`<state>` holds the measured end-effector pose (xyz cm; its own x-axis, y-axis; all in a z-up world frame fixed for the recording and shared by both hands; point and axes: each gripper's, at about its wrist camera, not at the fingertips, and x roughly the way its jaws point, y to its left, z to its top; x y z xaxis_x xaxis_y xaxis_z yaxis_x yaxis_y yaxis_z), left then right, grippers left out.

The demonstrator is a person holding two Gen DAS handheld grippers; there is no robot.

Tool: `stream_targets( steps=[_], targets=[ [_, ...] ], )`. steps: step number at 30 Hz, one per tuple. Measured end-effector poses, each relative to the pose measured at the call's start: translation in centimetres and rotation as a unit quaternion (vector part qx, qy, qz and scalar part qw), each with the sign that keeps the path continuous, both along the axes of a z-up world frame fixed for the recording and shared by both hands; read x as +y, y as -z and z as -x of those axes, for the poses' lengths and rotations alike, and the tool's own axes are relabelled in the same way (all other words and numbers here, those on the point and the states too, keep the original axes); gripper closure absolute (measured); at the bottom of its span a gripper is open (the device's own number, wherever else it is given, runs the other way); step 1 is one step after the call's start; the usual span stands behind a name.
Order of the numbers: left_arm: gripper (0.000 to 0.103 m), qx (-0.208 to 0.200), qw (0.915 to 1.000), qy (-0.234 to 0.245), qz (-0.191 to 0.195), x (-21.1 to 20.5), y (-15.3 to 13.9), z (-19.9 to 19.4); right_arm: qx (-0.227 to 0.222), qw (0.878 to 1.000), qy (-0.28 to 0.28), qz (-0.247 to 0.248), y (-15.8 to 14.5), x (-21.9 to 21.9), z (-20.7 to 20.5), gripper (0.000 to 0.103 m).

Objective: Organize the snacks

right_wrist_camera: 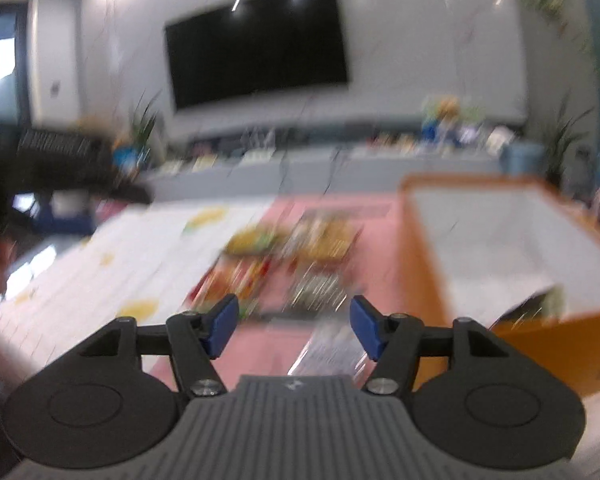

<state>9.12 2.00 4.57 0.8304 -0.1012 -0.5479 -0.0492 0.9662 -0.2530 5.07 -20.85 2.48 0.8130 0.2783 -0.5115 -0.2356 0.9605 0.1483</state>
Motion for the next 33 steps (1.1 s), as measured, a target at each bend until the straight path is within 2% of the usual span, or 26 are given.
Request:
stream_targets(
  steps=[3,5,7,13,16,18,22,33],
  targets=[
    [0.013,0.013,0.9999,-0.007,0.006,0.6,1.5,-0.1,0.029,0.999,0.025,0.03,1.9,1.3,-0.4,0.022],
    [0.013,0.025,0.9997,-0.005,0.001,0.7,2.6,-0.3,0.052,0.997,0.047,0.034,3.1,1.3,-1.0,0.009],
    [0.013,0.036,0.9993,-0.002,-0.009,0.7,3.3,-0.4,0.066,0.994,0.074,0.035,4.1,1.3,-1.2,0.004],
    [0.013,0.029,0.9993,0.0,-0.023,1.2,3.7,0.3,0.086,0.985,0.139,0.061,6.4,1.7,-2.8,0.003],
    [0.013,0.028,0.9993,0.001,-0.023,1.6,3.5,0.4,0.112,0.98,0.157,0.043,7.6,1.3,-3.9,0.003],
    [0.013,0.027,0.9995,-0.004,-0.017,2.0,3.4,0.4,0.113,0.98,0.16,0.039,8.1,1.4,-4.4,0.003],
    [0.013,0.033,0.9994,-0.011,0.001,2.8,3.4,0.1,0.1,0.981,0.142,0.081,8.8,2.7,-5.3,0.003],
    [0.013,0.053,0.9982,-0.023,0.011,3.6,4.2,-0.4,0.082,0.984,0.136,0.077,8.9,3.3,-6.2,0.003]
  ],
)
